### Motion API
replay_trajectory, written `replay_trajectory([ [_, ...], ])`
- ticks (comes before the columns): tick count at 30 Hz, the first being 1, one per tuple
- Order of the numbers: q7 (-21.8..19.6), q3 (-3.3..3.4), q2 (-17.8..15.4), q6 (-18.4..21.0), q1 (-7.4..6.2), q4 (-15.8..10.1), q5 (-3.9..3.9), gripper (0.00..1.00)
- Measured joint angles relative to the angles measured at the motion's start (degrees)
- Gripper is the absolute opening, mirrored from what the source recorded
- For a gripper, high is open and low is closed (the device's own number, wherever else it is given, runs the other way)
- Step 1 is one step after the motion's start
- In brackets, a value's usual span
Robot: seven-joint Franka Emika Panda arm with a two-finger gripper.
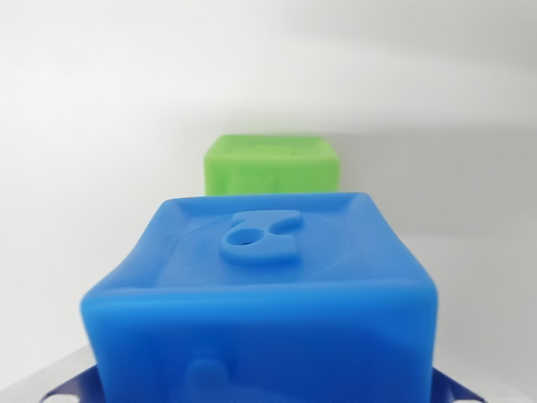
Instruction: Stack cube
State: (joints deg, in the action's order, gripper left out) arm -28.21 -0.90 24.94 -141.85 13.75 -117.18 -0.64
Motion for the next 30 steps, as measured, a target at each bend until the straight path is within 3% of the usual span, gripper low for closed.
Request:
replay_trajectory([
  [30, 0.0, 0.01, 5.8, -5.4, 0.00, 0.3, 0.00, 0.00],
])
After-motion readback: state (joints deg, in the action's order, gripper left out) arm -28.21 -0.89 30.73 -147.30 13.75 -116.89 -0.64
